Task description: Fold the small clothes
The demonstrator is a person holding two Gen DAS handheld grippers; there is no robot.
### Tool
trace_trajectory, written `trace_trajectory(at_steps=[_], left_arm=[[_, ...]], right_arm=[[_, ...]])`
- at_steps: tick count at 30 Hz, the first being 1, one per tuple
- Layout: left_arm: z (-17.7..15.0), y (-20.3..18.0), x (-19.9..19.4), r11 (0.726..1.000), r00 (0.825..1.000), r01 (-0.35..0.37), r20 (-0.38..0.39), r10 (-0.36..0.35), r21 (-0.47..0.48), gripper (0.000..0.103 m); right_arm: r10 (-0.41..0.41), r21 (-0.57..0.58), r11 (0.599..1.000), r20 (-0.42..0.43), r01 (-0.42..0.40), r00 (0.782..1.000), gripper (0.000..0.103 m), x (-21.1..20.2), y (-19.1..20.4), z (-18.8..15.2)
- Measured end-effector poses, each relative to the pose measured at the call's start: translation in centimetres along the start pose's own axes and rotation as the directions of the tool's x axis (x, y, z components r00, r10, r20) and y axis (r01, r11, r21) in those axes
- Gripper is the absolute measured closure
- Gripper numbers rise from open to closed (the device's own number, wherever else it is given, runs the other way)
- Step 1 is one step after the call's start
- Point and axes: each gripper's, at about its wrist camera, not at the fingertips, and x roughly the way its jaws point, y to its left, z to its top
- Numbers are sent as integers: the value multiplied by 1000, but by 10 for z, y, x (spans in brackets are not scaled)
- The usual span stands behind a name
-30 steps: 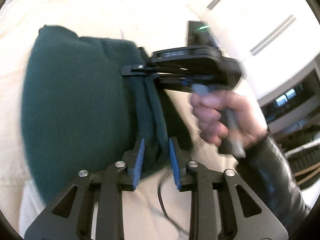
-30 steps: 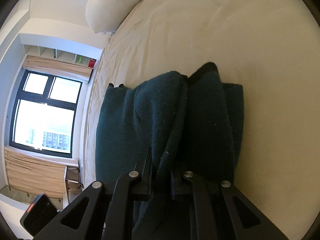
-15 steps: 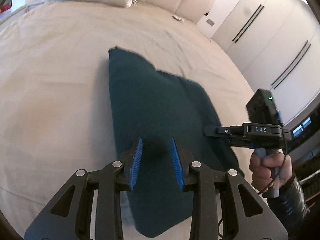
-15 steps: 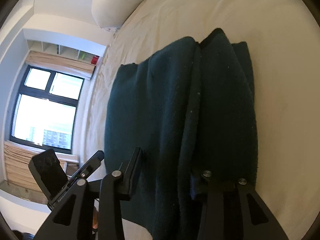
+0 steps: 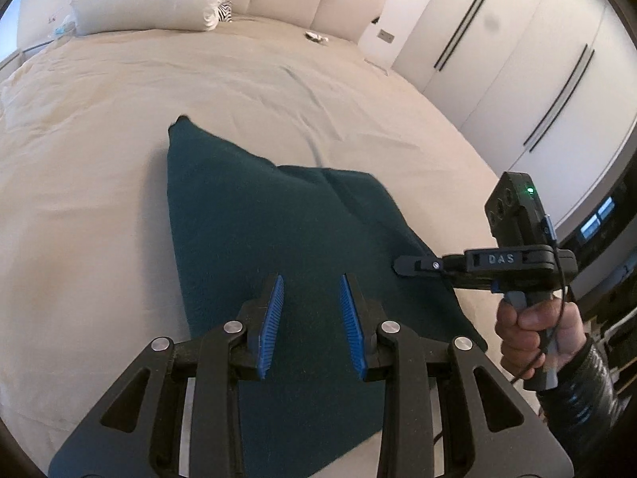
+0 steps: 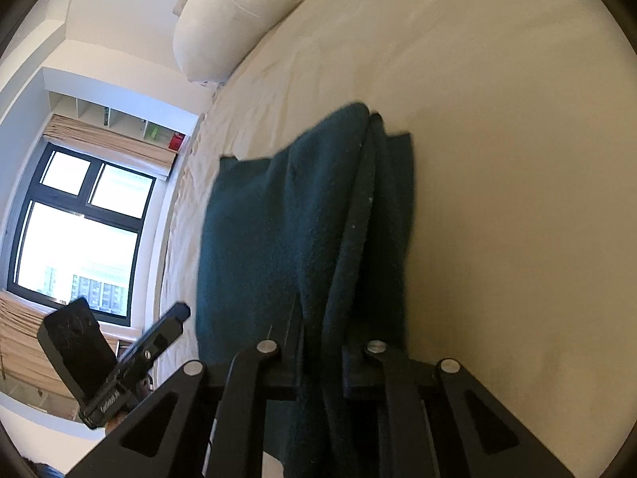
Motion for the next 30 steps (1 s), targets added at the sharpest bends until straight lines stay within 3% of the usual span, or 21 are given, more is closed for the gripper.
trace_trajectory(at_steps=[5,13,15,16,18,19,21,24,27,28,30], left_arm=[[-8,4,11,1000,999,-15,-50,15,16,75],[-14,-8,27,999,998,-19,-58,20,28,75],[-14,-12,27,999,997,-22,-67,25,45,75],[-15,-11,27,999,998,-22,-62,25,47,75],[-15,-10,24,999,999,-17,-50,18,36,75],[-15,-10,20,999,999,-16,-37,17,28,75],[-12,-10,13,1000,1000,-16,-5,16,19,75],[-10,-6,22,999,999,-40,-29,41,15,75],[-12,-5,33,998,998,-42,-47,45,47,75],[-12,-7,36,996,997,-50,-53,53,67,75],[-10,-6,37,997,997,-45,-59,48,61,74]], right_arm=[[31,39,999,28,-32,999,89,2,-10,6],[87,93,992,37,-90,996,90,3,-30,12],[23,72,997,57,-27,998,86,-9,-23,8],[-57,55,997,80,53,995,81,-19,-16,5],[-202,33,979,150,199,968,64,-40,4,-1],[-222,14,975,174,223,959,64,-47,15,-3],[-145,-50,986,212,159,967,64,-57,39,-10],[-47,-130,989,143,66,989,65,-43,58,-26],[-94,-120,988,55,100,994,65,-11,46,-36],[-102,-107,989,42,106,994,67,-6,40,-39],[-71,-73,995,54,75,996,90,-7,24,-41]])
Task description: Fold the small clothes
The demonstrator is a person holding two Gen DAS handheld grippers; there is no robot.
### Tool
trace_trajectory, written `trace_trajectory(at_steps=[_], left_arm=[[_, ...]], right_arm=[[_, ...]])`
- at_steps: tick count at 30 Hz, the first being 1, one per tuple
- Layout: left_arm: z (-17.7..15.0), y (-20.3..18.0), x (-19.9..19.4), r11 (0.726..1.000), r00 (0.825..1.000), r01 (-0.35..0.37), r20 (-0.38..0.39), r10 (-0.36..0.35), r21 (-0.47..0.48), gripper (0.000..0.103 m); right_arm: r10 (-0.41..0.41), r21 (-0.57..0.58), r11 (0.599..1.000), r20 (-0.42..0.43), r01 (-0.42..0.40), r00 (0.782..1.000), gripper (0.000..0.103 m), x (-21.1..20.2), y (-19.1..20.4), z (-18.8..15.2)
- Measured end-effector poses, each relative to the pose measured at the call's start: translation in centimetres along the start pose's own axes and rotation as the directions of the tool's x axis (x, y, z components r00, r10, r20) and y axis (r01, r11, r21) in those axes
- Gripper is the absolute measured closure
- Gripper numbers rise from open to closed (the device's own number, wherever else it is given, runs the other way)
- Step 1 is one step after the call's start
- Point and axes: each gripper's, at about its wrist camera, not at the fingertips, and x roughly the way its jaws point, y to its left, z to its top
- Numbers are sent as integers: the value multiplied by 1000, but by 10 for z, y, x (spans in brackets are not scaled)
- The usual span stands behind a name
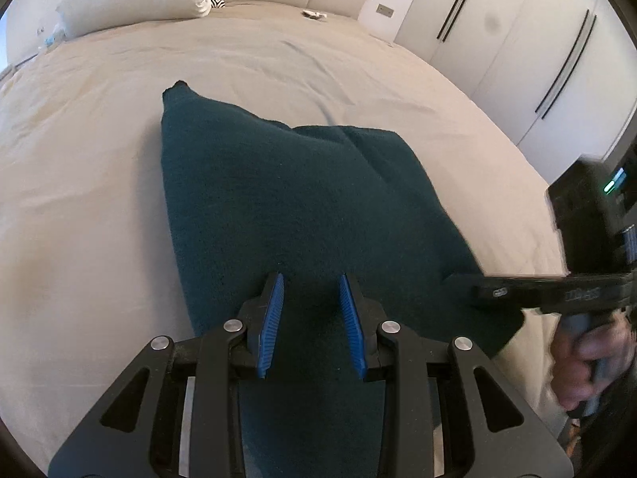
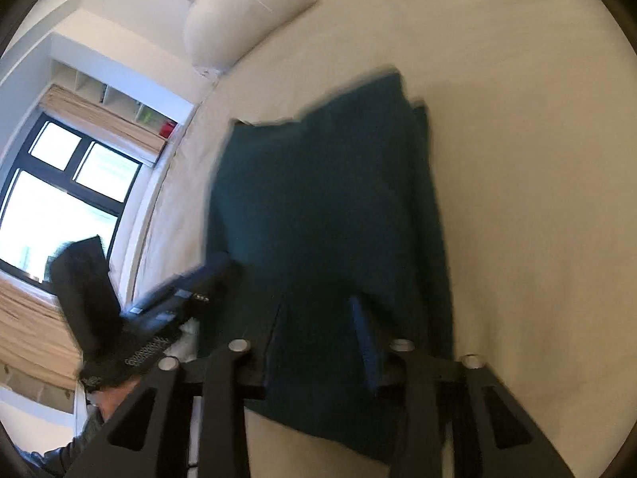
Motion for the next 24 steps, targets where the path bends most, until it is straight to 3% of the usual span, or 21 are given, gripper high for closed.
trace_trajectory(at_steps=[2,4,6,11,13,14,16,17,18,19,21,24], left_arm=[[7,3,-8,999,1000,17,20,-16,-30,74],[15,4,-12,1000,998,-7,57,8,-26,74],[25,6,-7,999,997,-27,70,28,-18,74],[30,7,27,997,997,-74,19,74,29,74],[28,4,28,995,996,-79,41,77,56,74],[28,4,25,996,997,-70,42,68,51,74],[29,10,12,999,997,-43,65,42,10,74],[29,13,4,999,995,-43,85,44,-9,74],[30,19,-9,998,990,-59,124,63,-32,74],[31,25,-17,996,986,-68,149,75,-53,70],[32,44,-31,988,981,-60,175,85,-140,16],[28,66,-38,970,982,-20,177,65,-241,12]], right_arm=[[32,27,999,12,-33,999,92,-10,-5,-1],[17,-11,1000,46,-17,999,81,-24,5,0],[35,-57,998,86,-31,996,57,-32,20,2],[6,-87,996,56,-1,998,50,-12,17,5],[41,-59,998,70,-37,997,57,-11,1,4],[51,-33,998,79,-48,996,67,-16,-4,3],[51,-11,999,119,-51,992,68,-32,-9,0],[27,-17,1000,147,-25,989,61,-41,-7,0],[-1,-20,1000,183,4,983,46,-52,-7,0],[-3,-13,1000,212,5,977,41,-62,-9,2],[9,12,1000,226,-12,974,35,-68,-12,12],[19,18,1000,175,-22,984,32,-54,-16,21]])
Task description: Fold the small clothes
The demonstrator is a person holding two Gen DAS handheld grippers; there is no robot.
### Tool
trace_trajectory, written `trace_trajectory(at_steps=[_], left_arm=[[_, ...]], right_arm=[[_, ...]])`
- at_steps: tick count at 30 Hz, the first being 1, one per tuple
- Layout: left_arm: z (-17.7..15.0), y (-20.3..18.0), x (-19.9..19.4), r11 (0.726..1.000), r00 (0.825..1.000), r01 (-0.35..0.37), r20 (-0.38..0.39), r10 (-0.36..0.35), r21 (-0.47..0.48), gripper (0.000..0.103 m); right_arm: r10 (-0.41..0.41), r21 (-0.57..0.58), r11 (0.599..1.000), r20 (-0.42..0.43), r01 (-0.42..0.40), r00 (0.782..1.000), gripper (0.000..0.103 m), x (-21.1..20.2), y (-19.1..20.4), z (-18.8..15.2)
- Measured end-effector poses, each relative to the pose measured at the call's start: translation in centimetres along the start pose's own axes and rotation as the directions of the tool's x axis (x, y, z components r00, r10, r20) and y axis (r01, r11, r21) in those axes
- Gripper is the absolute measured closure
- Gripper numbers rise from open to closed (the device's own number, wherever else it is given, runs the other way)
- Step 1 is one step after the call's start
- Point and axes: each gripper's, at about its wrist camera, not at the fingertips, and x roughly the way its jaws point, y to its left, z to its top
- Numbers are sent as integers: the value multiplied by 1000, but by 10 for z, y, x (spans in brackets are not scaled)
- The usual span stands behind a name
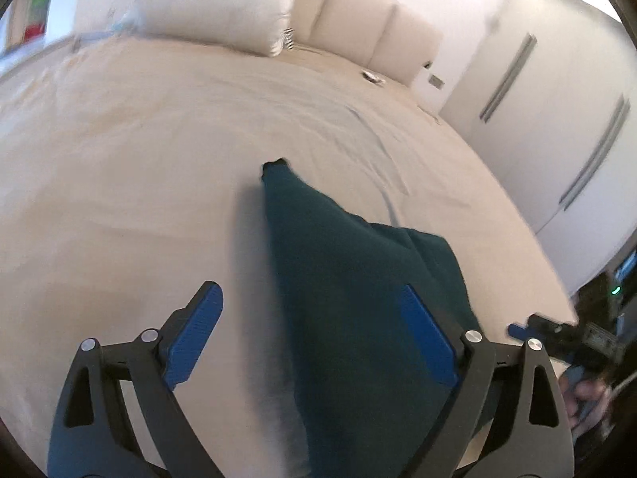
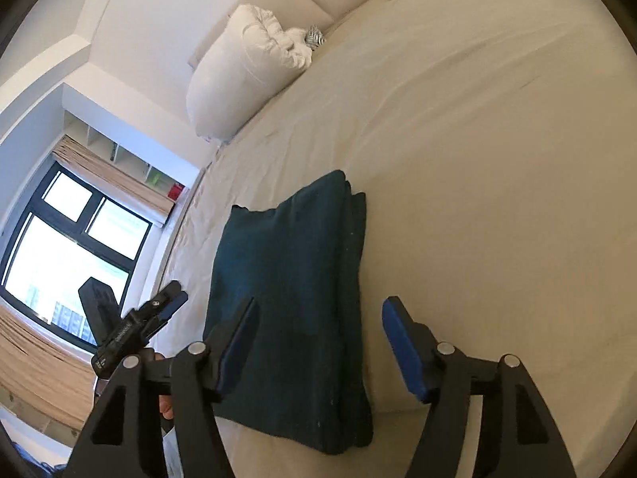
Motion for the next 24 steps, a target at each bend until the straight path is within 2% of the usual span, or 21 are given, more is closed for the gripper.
trace_trajectory(at_steps=[2,3,7,11,13,14,16,17,18,21,24], left_arm=[[-3,6,10,998,996,39,-78,-42,-40,12],[-7,6,21,996,987,70,-144,-77,-53,12],[-18,3,49,991,956,107,-265,-125,-83,12],[-25,-2,73,984,921,138,-350,-170,-114,33],[-24,-2,76,983,922,132,-348,-170,-130,37],[-23,-1,77,981,920,134,-351,-176,-141,40],[-22,4,78,973,911,143,-360,-202,-182,45],[-20,6,79,970,907,145,-367,-209,-193,49],[-20,6,77,971,903,142,-376,-207,-192,53],[-15,-2,75,982,908,125,-382,-171,-144,63],[-9,-10,69,987,916,111,-373,-148,-120,67]], right_arm=[[4,31,1000,-55,-2,998,32,26,-1,3],[3,53,999,-90,2,996,32,39,-4,5],[-3,91,996,-141,16,990,32,69,-7,5],[-1,88,996,-176,17,984,32,82,-3,12],[-18,60,998,-202,31,979,32,89,3,15],[-25,52,998,-213,37,977,34,93,5,16],[-27,55,998,-238,41,971,45,101,5,18],[-35,65,997,-249,52,968,58,104,4,19],[-40,70,996,-252,59,967,63,105,4,18],[-100,19,994,-234,107,967,74,106,17,17],[-183,-59,983,-192,175,964,78,99,42,15]])
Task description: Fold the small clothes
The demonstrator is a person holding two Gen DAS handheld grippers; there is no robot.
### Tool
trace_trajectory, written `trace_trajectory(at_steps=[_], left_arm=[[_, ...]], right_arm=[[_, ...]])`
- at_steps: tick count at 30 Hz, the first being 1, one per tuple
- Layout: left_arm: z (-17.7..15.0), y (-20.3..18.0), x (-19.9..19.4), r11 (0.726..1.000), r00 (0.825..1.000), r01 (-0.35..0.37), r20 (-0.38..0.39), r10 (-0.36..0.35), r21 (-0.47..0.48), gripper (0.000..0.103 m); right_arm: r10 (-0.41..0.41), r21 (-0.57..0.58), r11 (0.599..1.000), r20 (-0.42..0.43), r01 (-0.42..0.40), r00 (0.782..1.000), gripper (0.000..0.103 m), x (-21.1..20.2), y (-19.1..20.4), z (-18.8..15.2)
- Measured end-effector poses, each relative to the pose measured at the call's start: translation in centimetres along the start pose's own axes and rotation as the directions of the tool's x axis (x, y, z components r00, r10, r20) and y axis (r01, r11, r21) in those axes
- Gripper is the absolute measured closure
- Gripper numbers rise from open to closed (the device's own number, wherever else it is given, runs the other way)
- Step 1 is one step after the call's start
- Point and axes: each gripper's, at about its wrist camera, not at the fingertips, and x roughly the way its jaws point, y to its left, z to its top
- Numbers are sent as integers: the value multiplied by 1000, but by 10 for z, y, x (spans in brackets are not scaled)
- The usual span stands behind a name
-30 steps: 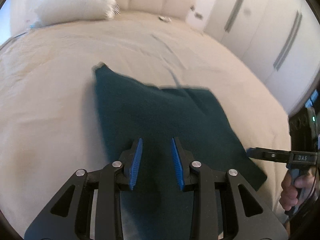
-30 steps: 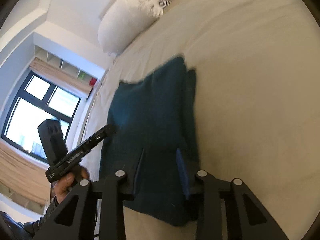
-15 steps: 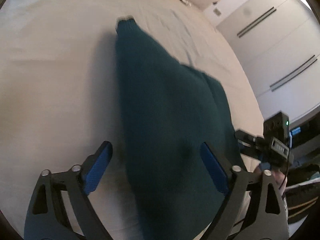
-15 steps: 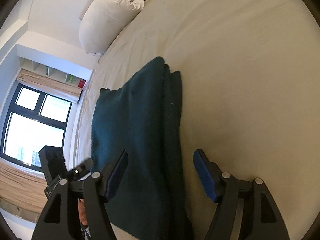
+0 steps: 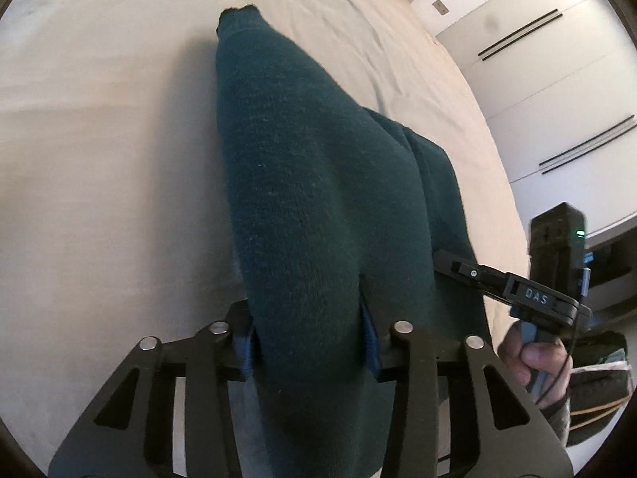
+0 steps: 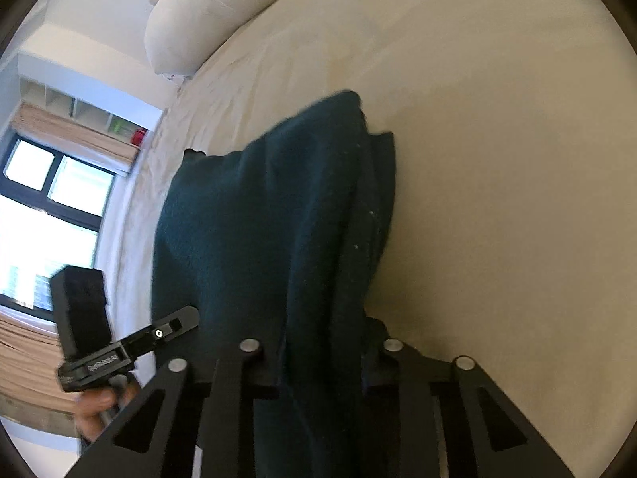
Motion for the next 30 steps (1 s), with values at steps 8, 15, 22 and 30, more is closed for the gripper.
trace_trajectory(at_steps=[8,15,22,30], left_arm=[[-20,-14,-71,994,995,-68,86,60,90,68],[-54,7,-164,984,981,-129,159,109,126,68],[-92,44,-205,982,973,-165,178,146,93,68],[-101,81,-167,979,976,-189,124,179,75,67]], right_arm=[[-53,-193,979,89,69,995,79,-40,91,-28],[51,-275,961,78,-28,996,80,-45,163,-65],[85,-315,947,38,-69,996,80,-16,211,-105],[85,-215,973,-23,-88,996,80,31,195,-131]])
